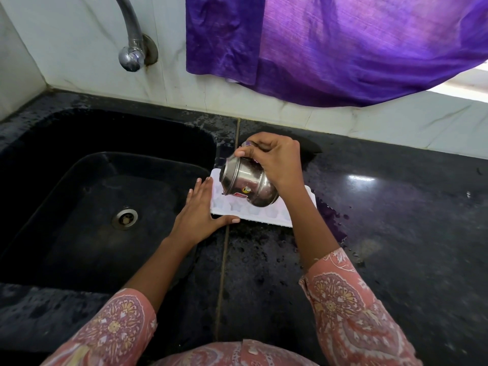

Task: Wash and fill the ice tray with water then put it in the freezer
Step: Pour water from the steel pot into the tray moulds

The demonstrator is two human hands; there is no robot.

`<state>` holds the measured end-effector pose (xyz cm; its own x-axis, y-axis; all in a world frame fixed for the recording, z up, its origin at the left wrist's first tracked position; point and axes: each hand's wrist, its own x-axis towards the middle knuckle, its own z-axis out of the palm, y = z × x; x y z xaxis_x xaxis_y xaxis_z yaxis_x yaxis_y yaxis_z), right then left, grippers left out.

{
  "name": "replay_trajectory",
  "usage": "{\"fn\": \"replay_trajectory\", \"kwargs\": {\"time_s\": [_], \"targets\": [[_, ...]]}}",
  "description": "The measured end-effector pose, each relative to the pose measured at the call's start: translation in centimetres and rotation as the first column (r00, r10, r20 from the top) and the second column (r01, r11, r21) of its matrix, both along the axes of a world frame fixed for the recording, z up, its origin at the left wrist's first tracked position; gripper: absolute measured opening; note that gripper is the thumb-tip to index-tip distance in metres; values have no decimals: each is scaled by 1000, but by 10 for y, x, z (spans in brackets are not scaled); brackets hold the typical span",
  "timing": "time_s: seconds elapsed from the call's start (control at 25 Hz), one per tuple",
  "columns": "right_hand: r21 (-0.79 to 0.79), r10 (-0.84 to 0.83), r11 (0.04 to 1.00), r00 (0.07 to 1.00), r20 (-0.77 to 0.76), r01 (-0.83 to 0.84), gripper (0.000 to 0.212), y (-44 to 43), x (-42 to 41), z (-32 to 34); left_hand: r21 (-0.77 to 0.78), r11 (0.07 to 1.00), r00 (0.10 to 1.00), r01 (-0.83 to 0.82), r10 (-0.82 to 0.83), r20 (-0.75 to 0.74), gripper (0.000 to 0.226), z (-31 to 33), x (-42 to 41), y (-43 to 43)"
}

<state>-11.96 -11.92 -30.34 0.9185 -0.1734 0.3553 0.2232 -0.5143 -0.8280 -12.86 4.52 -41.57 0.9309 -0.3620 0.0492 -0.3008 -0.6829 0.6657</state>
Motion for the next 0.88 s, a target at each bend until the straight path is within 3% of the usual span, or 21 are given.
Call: {"fn": "replay_trajectory", "kwargs": {"time_s": [0.88], "targets": [[-17,-3,1000,999,52,4,15,-2,0,13,20,1000,1000,15,-15,14,112,-1,0,1]]}}
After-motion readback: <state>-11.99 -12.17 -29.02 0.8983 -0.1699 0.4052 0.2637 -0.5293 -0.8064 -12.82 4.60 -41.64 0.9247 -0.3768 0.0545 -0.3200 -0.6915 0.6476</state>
